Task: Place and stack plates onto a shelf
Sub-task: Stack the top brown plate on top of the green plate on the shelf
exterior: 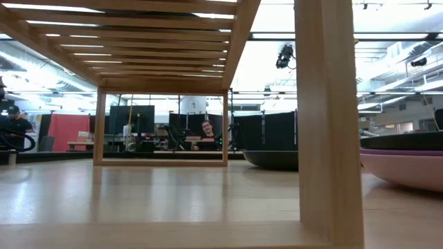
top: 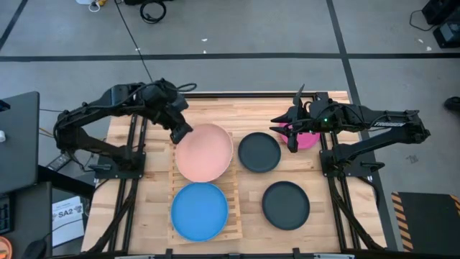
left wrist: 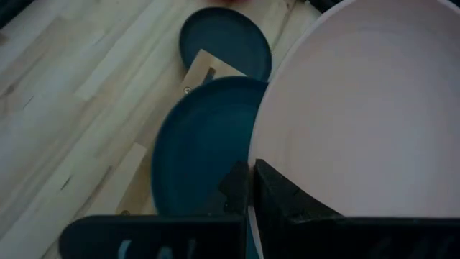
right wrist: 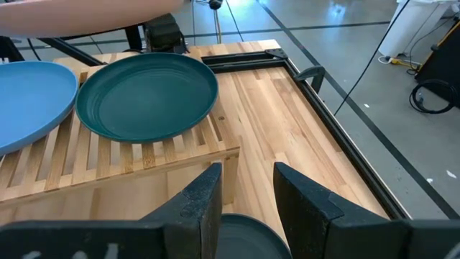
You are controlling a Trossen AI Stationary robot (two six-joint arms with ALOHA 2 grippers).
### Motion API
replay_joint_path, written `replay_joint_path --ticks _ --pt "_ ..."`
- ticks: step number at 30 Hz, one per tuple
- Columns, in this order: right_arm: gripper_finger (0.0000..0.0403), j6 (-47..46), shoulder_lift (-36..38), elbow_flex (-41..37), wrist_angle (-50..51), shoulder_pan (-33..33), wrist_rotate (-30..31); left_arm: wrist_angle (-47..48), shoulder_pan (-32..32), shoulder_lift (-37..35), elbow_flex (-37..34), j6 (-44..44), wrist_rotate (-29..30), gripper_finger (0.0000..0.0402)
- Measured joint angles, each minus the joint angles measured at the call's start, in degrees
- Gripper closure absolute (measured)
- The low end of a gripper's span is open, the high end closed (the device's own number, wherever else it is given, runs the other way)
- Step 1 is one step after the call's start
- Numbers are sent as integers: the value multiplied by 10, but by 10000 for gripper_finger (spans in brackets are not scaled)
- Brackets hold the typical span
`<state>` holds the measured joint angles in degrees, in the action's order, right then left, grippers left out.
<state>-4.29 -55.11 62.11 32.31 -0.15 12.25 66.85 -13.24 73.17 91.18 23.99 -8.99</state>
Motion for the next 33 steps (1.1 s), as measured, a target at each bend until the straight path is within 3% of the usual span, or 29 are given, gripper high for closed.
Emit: replay_joint_path --ticks 7,23,33 --pt "271 0 0 0 0 0 0 -4 13 0 -6 12 22 389" --pt "271 0 0 0 0 0 0 -5 12 0 -101 40 42 388" --pt "271 10 0 0 0 0 0 -7 11 5 -110 70 71 387"
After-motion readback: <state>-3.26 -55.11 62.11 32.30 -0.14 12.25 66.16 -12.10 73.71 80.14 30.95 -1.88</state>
